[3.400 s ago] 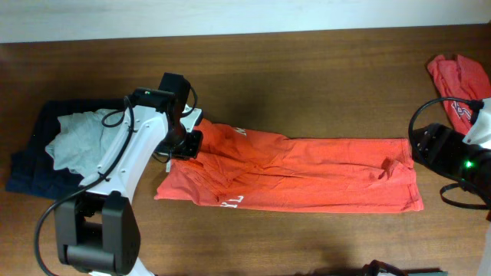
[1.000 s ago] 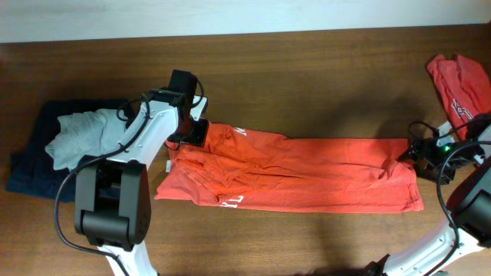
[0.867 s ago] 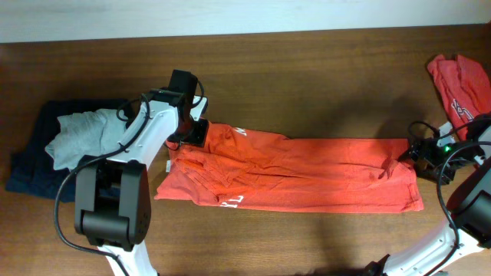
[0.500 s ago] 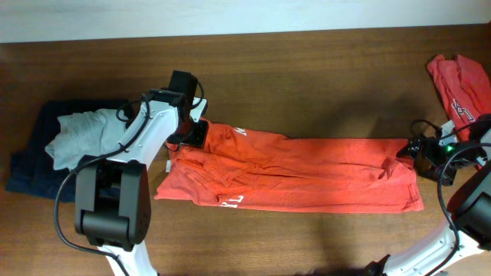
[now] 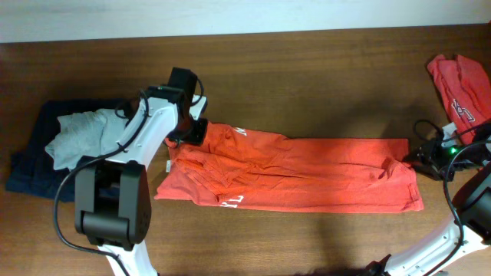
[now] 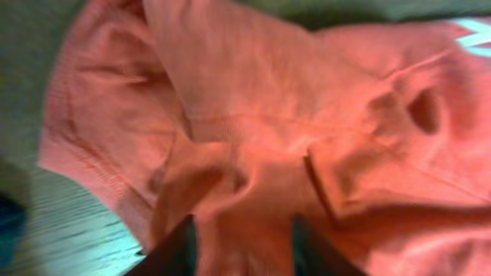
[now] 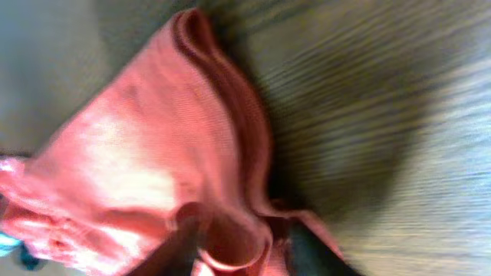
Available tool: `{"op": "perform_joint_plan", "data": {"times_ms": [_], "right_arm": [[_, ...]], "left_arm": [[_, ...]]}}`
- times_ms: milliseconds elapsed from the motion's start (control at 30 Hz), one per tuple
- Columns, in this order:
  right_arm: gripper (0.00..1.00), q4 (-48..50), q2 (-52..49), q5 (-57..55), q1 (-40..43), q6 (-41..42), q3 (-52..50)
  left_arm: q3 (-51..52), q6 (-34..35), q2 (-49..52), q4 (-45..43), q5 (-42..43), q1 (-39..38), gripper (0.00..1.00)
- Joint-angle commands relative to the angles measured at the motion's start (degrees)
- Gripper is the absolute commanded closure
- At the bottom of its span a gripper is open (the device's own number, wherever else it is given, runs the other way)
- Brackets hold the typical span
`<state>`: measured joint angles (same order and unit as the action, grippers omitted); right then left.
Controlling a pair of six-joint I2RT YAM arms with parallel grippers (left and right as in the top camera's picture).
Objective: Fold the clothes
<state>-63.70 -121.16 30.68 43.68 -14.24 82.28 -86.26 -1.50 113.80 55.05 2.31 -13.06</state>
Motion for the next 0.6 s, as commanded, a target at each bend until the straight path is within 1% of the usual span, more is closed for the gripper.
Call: {"op": "perform_joint_plan", "data": {"times_ms": [0, 33, 67, 167, 300, 367, 400, 433, 467, 500, 567], "right_arm": [[0.79, -2.21, 2.36, 4.66, -0.55, -0.76, 3.23], [0.92, -3.19, 3.34, 4.7, -0.66, -0.74, 3.67], [0.96, -3.69, 4.2, 4.66, -0.63, -0.72, 3.89], [0.96, -4.28, 8.11, 3.85, -0.63, 1.62, 3.93], [0.96, -4.52, 11.19, -0.5, -1.11, 4.52, 3.93], [0.96, -5.18, 12.15, -3.87, -1.73, 7.67, 3.93], [0.67, -5.22, 12.39, -7.56, -2.08, 9.73, 3.93], [0.21, -5.01, 12.44, -10.45, -2.27, 10.69, 3.93], [0.01, -4.44, 12.41, -11.15, -2.56, 10.71, 3.89], [0.02, -4.15, 12.2, -8.87, -2.84, 10.71, 3.89], [0.01, -2.95, 11.96, -0.61, -2.86, 10.67, 3.87]], "left_arm": [[-5.66, -0.31, 0.2, 2.49, 0.07, 0.11, 0.74], [-7.02, -0.31, 0.2, 3.69, 0.04, 0.09, 0.78], [-8.28, -0.31, 0.2, 4.87, 0.07, 0.11, 0.8], [-11.85, -0.33, 0.2, 8.76, 0.04, 0.11, 0.81], [-12.11, -0.31, 0.2, 10.8, 0.81, 0.11, 0.81], [-12.11, -0.31, 0.2, 11.98, 2.45, 0.11, 0.81], [-12.11, -0.28, 0.2, 12.39, 2.64, 0.11, 0.81], [-12.11, -0.31, 0.2, 12.7, 2.62, 0.11, 0.81], [-12.11, -0.31, 0.2, 12.72, 2.62, 0.11, 0.81], [-12.11, -0.31, 0.2, 12.68, 2.62, 0.11, 0.81], [-12.11, -0.31, 0.2, 12.5, 2.62, 0.11, 0.81]]}}
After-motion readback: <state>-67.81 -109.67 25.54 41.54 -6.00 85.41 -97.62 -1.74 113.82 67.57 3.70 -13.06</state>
